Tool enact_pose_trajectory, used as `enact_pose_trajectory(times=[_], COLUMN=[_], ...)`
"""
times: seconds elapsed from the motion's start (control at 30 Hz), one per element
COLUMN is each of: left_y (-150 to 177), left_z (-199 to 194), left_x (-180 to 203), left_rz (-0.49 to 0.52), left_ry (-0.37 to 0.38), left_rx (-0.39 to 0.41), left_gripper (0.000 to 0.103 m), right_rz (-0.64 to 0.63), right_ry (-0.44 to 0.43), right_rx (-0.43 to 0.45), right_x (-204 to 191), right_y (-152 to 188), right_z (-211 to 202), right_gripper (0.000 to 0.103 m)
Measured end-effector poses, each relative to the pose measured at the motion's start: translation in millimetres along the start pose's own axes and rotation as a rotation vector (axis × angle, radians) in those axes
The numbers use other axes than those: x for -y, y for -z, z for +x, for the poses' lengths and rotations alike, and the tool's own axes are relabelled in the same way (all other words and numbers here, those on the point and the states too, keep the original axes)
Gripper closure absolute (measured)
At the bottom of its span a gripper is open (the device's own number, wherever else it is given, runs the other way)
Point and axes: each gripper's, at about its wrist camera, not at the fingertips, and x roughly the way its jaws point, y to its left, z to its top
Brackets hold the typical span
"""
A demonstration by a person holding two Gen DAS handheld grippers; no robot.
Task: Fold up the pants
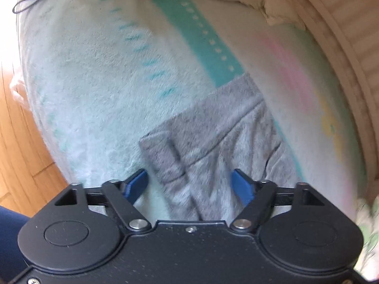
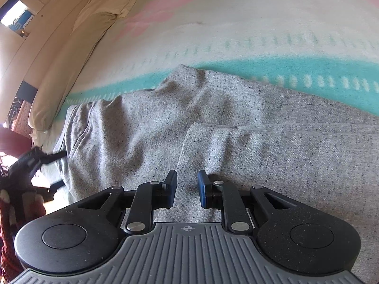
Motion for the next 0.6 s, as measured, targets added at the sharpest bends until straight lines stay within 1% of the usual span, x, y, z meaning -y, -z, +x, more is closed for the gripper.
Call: enact_pose_trajectory(times=[0.1, 0.17, 0.23, 0.3, 0.33, 0.37, 0.4, 0.43, 0.5, 0.53, 0.6], left_y=[-6, -9, -11, -11, -10, -10, -7, -4, 7, 14, 31], left_z=[-4, 3, 9, 6, 5, 3, -2, -9, -26, -36, -59], left_x=[9, 12, 12, 9, 10, 7, 9, 15, 37, 48, 73], left_rz=[0.035, 0.028, 0.016, -0.002, 0.005, 0.005, 0.004, 0.033, 0.151, 0.211, 0.315], left_ry=[0.031, 0.054, 0.053, 0.058, 0.059, 0.081, 0.092, 0.091, 0.072, 0.078, 0.097], left_rx=[0.064, 0.058, 0.067, 0.085, 0.079, 0.077, 0.092, 0.111, 0.162, 0.191, 0.243], left_gripper=[0.022, 0.020, 0.021, 0.038, 0.061, 0.068, 0.071, 0.073, 0.075, 0.075, 0.076], right_rz=[-0.002, -0.001, 0.003, 0.010, 0.014, 0.015, 0.010, -0.006, -0.069, -0.098, -0.083], right_ry=[-0.002, -0.006, -0.007, -0.006, -0.002, 0.004, 0.014, 0.018, 0.037, 0.046, 0.030], right_rx=[-0.003, -0.003, 0.000, 0.005, 0.008, 0.008, -0.007, -0.017, -0.006, -0.001, 0.025], right_x=[0, 0, 1, 4, 6, 7, 8, 8, 0, -4, -2], right_y=[1, 1, 1, 1, 1, 1, 3, 5, 8, 8, 6], right_z=[0, -1, -3, -6, -6, -5, -1, 4, 5, 2, -9], right_gripper=[0.084, 0.084, 0.084, 0.084, 0.084, 0.085, 0.086, 0.086, 0.087, 0.087, 0.086])
